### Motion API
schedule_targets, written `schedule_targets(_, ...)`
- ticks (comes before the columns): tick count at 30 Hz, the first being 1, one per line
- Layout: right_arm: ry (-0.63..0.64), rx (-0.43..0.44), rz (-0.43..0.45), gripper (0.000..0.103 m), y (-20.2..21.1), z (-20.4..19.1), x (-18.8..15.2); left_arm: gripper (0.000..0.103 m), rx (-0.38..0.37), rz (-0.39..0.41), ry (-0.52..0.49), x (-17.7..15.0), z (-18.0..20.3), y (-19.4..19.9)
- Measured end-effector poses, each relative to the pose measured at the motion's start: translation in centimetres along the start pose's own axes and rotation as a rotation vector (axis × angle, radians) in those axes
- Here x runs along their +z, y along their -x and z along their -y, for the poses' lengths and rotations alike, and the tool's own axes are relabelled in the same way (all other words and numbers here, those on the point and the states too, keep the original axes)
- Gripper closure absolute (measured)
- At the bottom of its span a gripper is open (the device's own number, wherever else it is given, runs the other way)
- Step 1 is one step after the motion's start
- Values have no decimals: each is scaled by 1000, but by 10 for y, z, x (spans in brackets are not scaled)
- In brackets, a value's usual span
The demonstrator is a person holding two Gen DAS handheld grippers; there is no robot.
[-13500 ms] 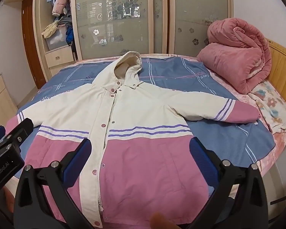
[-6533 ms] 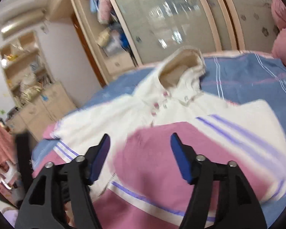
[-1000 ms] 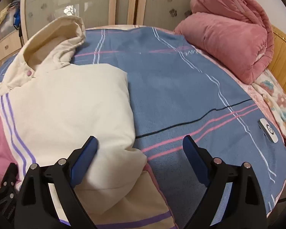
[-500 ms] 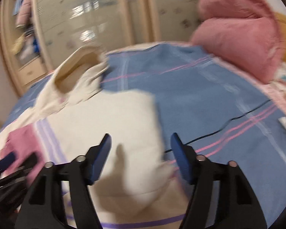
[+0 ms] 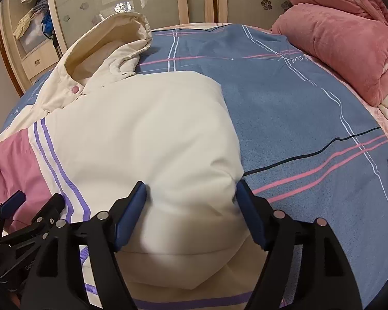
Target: Fold large clothes
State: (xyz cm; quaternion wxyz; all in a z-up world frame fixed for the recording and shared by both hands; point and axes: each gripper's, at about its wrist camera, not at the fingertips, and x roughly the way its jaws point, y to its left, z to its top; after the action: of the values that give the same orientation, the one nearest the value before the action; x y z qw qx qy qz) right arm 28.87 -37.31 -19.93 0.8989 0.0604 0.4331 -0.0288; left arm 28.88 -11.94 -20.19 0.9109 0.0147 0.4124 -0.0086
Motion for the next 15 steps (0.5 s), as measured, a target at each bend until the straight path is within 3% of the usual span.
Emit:
schedule_targets(3, 1, -2, 0, 29, 1, 1, -1, 4, 4, 3, 1, 0, 1, 2)
schedule_targets(8, -61, 36, 86, 29, 19, 5, 2, 2, 12, 191, -72, -6, 14, 42)
schedule_targets(11, -57, 11, 135, 29, 30, 5, 4, 2, 27, 137, -133, -7, 24, 31)
schedule_targets(13, -33, -36, 88, 34, 21, 4, 2, 2, 41, 94, -114, -7, 22, 20)
schedule_targets(15, -48, -30, 8, 34, 2, 8, -1, 2, 22, 43, -53, -5, 12, 10)
